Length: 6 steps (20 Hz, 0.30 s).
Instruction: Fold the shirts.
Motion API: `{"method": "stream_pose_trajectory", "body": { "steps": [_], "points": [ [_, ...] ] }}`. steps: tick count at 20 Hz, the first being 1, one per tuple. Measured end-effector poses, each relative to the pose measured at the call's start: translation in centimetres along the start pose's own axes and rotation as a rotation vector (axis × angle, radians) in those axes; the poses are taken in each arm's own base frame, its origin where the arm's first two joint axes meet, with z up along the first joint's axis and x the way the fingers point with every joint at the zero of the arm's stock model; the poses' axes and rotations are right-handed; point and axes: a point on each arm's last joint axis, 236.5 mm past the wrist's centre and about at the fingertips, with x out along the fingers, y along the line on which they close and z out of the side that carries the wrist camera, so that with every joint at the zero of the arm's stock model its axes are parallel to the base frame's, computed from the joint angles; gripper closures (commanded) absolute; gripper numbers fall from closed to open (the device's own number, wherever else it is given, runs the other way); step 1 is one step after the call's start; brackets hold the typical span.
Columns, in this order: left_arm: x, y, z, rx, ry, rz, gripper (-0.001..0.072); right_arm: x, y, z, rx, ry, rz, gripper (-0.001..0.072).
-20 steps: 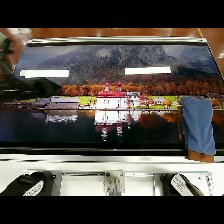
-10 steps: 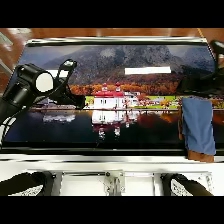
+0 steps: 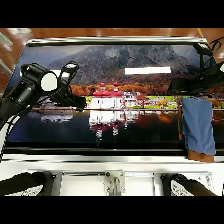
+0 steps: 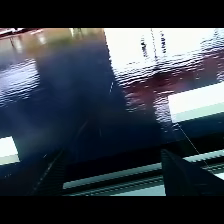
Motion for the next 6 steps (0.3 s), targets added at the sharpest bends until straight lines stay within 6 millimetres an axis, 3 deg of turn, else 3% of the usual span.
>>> {"method": "stream_pose_trajectory", "body": {
  "steps": [6],
  "points": [
    [0.0,-0.01,-0.09,0.0,0.004,0.0,0.0053,0.04,0.02,0.02,-0.002,0.0,-0.001,0.0047]
  ]
}}
